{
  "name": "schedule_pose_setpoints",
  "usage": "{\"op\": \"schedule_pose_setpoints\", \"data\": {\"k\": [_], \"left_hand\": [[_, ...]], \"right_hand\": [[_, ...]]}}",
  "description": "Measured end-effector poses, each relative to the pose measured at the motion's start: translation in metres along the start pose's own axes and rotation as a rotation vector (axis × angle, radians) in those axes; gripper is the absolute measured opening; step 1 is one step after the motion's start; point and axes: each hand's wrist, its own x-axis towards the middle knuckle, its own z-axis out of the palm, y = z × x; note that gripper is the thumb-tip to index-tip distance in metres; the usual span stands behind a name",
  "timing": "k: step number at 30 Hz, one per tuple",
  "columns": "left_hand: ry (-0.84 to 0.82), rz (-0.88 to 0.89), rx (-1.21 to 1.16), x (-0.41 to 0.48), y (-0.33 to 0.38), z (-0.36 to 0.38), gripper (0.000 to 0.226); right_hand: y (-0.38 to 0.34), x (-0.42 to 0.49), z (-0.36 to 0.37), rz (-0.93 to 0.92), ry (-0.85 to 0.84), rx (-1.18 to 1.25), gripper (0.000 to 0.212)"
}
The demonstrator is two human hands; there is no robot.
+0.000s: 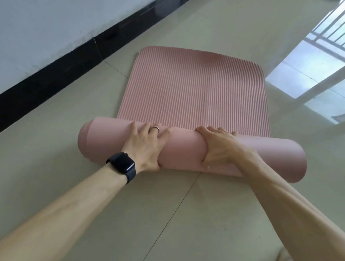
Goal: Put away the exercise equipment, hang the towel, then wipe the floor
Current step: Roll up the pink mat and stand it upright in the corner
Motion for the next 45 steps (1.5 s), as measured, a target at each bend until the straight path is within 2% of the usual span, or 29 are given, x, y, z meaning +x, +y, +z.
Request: {"op": "schedule_pose_setpoints", "data": {"k": [1, 3, 4, 6, 7, 9, 10, 12, 14, 16, 18, 19, 20, 22, 24, 26, 27, 28, 31, 33, 36, 38, 40, 43, 45], "left_hand": [[-0.069, 0.044, -0.072, 0.0, -0.001, -0.005, 0.111], [-0.322, 0.09, -0.276, -0.002, -0.003, -0.016, 0.109], [-0.473, 0.093, -0.396, -0.002, -0.004, -0.018, 0.101], [-0.72, 0.07, -0.616, 0.0, -0.006, -0.014, 0.079], [-0.798, 0.054, -0.692, 0.002, -0.009, -0.011, 0.073], [-0.852, 0.044, -0.779, 0.006, -0.014, -0.009, 0.07], [-0.839, 0.039, -0.796, 0.008, -0.016, -0.009, 0.074], [-0.741, 0.028, -0.763, 0.01, -0.018, -0.013, 0.095], [-0.572, -0.023, -0.779, 0.01, -0.021, -0.017, 0.109], [-0.295, -0.086, -0.784, 0.001, -0.019, -0.022, 0.095], [0.091, -0.059, -0.546, -0.013, -0.01, -0.018, 0.068], [0.246, -0.01, -0.419, -0.023, -0.005, -0.012, 0.063], [0.319, 0.038, -0.321, -0.031, -0.001, -0.005, 0.071], [0.222, 0.063, -0.144, -0.041, 0.007, 0.015, 0.109], [0.127, 0.003, -0.063, -0.033, 0.003, 0.025, 0.13], [0.15, -0.027, -0.103, -0.015, -0.009, 0.023, 0.132], [0.176, -0.012, -0.144, -0.006, -0.017, 0.019, 0.128], [0.204, 0.022, -0.195, 0.004, -0.025, 0.014, 0.122], [0.239, 0.107, -0.232, 0.023, -0.044, -0.002, 0.106], [0.261, 0.095, -0.17, 0.029, -0.052, -0.007, 0.104], [0.386, -0.114, -0.131, 0.033, -0.066, -0.003, 0.094], [0.48, -0.351, -0.254, 0.034, -0.07, 0.003, 0.078], [0.532, -0.508, -0.327, 0.035, -0.066, 0.008, 0.065], [0.413, -0.548, -0.32, 0.036, -0.059, 0.02, 0.065], [0.296, -0.554, -0.363, 0.046, -0.069, 0.018, 0.068]], "right_hand": [[0.004, -0.003, -0.001, 0.009, -0.119, 0.059, 0.104], [0.004, -0.019, 0.003, 0.021, -0.266, 0.141, 0.115], [0.0, -0.03, 0.009, 0.017, -0.267, 0.157, 0.116], [-0.013, -0.053, 0.028, -0.007, -0.159, 0.118, 0.106], [-0.023, -0.063, 0.039, -0.019, -0.122, 0.046, 0.106], [-0.042, -0.078, 0.061, -0.013, -0.069, -0.102, 0.117], [-0.047, -0.08, 0.07, -0.002, -0.018, -0.135, 0.125], [-0.045, -0.073, 0.075, -0.019, 0.04, -0.112, 0.134], [-0.033, -0.056, 0.065, -0.085, 0.033, -0.006, 0.132], [-0.026, -0.035, 0.046, -0.13, 0.019, 0.123, 0.119], [-0.019, -0.014, 0.022, -0.113, 0.01, 0.219, 0.102], [-0.017, -0.005, 0.011, -0.084, 0.01, 0.247, 0.092], [-0.013, 0.002, 0.0, -0.051, 0.035, 0.268, 0.079], [-0.011, 0.012, -0.014, -0.009, 0.174, 0.295, 0.051], [-0.018, 0.013, -0.006, -0.006, 0.352, 0.229, 0.033], [-0.031, 0.003, 0.02, -0.064, 0.557, 0.133, 0.036], [-0.035, -0.004, 0.034, -0.109, 0.638, 0.091, 0.043], [-0.037, -0.012, 0.048, -0.145, 0.65, 0.043, 0.058], [-0.028, -0.02, 0.072, -0.149, 0.506, -0.11, 0.117], [-0.024, -0.005, 0.065, -0.116, 0.47, -0.168, 0.133], [-0.02, 0.037, 0.025, -0.091, 0.413, -0.113, 0.129], [-0.016, 0.065, -0.011, -0.118, 0.338, -0.059, 0.126], [-0.012, 0.088, -0.044, -0.097, 0.212, -0.009, 0.127], [-0.007, 0.129, -0.078, 0.005, 0.003, 0.099, 0.118], [-0.009, 0.157, -0.09, 0.044, -0.039, 0.155, 0.117]]}}
